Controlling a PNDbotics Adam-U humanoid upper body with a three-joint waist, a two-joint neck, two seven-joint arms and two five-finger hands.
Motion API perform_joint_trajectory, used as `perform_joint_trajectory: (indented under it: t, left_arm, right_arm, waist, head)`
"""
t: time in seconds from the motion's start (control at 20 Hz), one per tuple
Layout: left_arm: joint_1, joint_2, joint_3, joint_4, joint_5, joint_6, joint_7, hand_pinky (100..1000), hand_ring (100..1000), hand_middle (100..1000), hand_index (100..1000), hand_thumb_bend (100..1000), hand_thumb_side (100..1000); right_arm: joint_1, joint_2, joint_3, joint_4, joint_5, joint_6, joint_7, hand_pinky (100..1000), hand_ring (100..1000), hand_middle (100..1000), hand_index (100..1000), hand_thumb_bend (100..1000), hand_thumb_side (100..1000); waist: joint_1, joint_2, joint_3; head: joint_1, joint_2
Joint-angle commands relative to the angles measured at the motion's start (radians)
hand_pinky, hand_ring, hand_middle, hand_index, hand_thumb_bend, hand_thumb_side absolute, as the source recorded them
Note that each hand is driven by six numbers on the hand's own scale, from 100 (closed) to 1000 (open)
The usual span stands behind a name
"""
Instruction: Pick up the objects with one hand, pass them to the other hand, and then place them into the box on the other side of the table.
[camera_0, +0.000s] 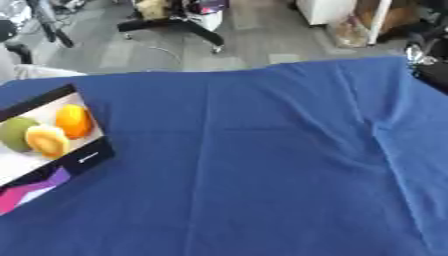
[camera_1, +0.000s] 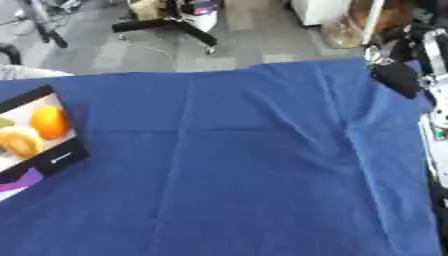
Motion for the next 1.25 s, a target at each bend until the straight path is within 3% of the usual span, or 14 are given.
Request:
perform_joint_trajectory:
  t: [0.05,0.25,0.45,0.6,0.7,0.75,0.8,0.9,0.95,1.0,1.1,1.15,1.25]
  left_arm:
    - [-0.004,-0.015,-0.009,-0.034,0.138,-0.092,0.161,824,753,780,902,400,535]
    - [0.023,0.011,0.004,-0.035,0.26,-0.124,0.335,815,748,774,894,353,569]
    - [0.068,0.101,0.053,0.065,0.36,-0.079,0.541,794,732,765,888,272,589]
    - [0.084,0.175,0.114,0.245,0.435,-0.057,0.65,779,713,752,878,213,596]
    - [0.09,0.227,0.18,0.402,0.49,-0.056,0.664,760,691,739,872,128,598]
    - [0.098,0.257,0.211,0.496,0.507,-0.053,0.666,757,688,738,871,118,602]
    - [0.102,0.283,0.233,0.581,0.521,-0.057,0.667,749,677,733,868,100,602]
    - [0.121,0.344,0.274,0.777,0.573,-0.058,0.668,737,659,717,857,100,602]
    - [0.128,0.375,0.283,0.877,0.599,-0.065,0.668,736,657,716,855,100,600]
    - [0.135,0.4,0.285,0.972,0.633,-0.077,0.668,727,642,702,845,100,608]
    - [0.158,0.432,0.266,1.154,0.718,-0.108,0.668,720,628,686,833,100,597]
    - [0.171,0.436,0.246,1.23,0.756,-0.127,0.668,717,620,677,830,100,587]
    - [0.185,0.435,0.2,1.342,0.818,-0.162,0.668,711,601,652,821,100,544]
  right_arm:
    - [0.045,-0.169,-0.078,-0.03,0.009,0.023,-0.117,617,543,408,655,100,179]
    - [0.228,-0.351,-0.207,0.039,-0.004,0.08,-0.303,661,630,506,728,100,100]
    - [0.425,-0.486,-0.373,0.264,0.01,0.184,-0.482,707,743,625,796,100,100]
    - [0.51,-0.546,-0.47,0.465,-0.022,0.247,-0.632,719,785,673,827,100,103]
    - [0.561,-0.575,-0.527,0.604,-0.094,0.269,-0.763,714,799,686,851,100,235]
    - [0.594,-0.591,-0.558,0.68,-0.141,0.277,-0.819,712,798,683,851,100,249]
    - [0.623,-0.608,-0.581,0.748,-0.184,0.275,-0.846,703,794,670,849,100,349]
    - [0.695,-0.629,-0.638,0.903,-0.3,0.256,-0.866,689,778,646,843,100,368]
    - [0.742,-0.638,-0.641,1.003,-0.384,0.223,-0.87,688,777,644,842,100,364]
    - [0.795,-0.645,-0.606,1.139,-0.5,0.162,-0.871,684,771,632,841,100,323]
    - [0.883,-0.627,-0.426,1.485,-0.815,-0.031,-0.872,681,765,624,839,100,283]
    - [0.913,-0.595,-0.337,1.566,-0.989,-0.104,-0.872,681,764,623,841,100,243]
    - [0.957,-0.537,-0.164,1.625,-1.332,-0.188,-0.873,708,783,670,861,100,200]
  waist:
    - [-0.024,-0.018,-0.004]
    - [-0.042,-0.022,-0.008]
    - [-0.044,-0.046,-0.022]
    - [-0.038,-0.068,-0.038]
    - [-0.031,-0.081,-0.048]
    - [-0.026,-0.089,-0.054]
    - [-0.022,-0.096,-0.059]
    - [-0.018,-0.108,-0.072]
    - [-0.017,-0.111,-0.075]
    - [-0.016,-0.114,-0.073]
    - [-0.01,-0.119,-0.059]
    - [-0.006,-0.119,-0.054]
    - [0.0,-0.119,-0.044]
  head:
    - [-0.099,-0.003]
    - [-0.188,-0.003]
    - [-0.227,-0.003]
    - [-0.221,-0.003]
    - [-0.213,-0.003]
    - [-0.209,-0.003]
    - [-0.206,-0.003]
    - [-0.192,-0.003]
    - [-0.187,-0.003]
    - [-0.185,-0.003]
    - [-0.19,-0.003]
    - [-0.191,-0.003]
    - [-0.198,-0.003]
